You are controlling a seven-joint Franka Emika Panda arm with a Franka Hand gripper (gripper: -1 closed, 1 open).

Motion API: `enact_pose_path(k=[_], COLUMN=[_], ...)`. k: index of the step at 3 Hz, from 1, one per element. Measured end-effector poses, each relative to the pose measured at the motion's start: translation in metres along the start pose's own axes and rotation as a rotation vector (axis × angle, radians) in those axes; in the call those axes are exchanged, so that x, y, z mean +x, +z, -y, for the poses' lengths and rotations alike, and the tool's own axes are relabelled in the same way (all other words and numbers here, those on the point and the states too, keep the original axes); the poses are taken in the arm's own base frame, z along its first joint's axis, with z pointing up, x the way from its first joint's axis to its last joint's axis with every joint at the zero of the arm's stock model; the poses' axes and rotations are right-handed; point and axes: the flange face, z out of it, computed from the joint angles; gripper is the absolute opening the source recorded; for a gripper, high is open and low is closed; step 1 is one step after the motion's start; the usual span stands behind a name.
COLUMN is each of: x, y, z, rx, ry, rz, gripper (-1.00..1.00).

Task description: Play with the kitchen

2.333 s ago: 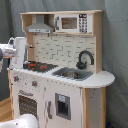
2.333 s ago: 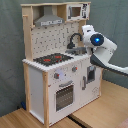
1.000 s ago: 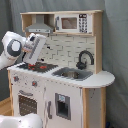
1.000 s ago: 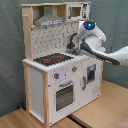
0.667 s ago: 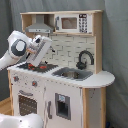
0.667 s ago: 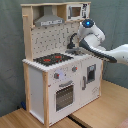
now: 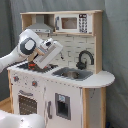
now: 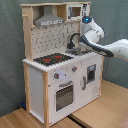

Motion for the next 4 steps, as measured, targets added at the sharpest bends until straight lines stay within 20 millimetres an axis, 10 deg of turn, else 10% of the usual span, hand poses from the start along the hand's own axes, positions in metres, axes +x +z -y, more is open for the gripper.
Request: enact_pose_path(k=[4], x=[0.036], y=[0.074], z=[0.022], rx=[0.213], ry=[-0.094], rz=[0.189], gripper=[1.00])
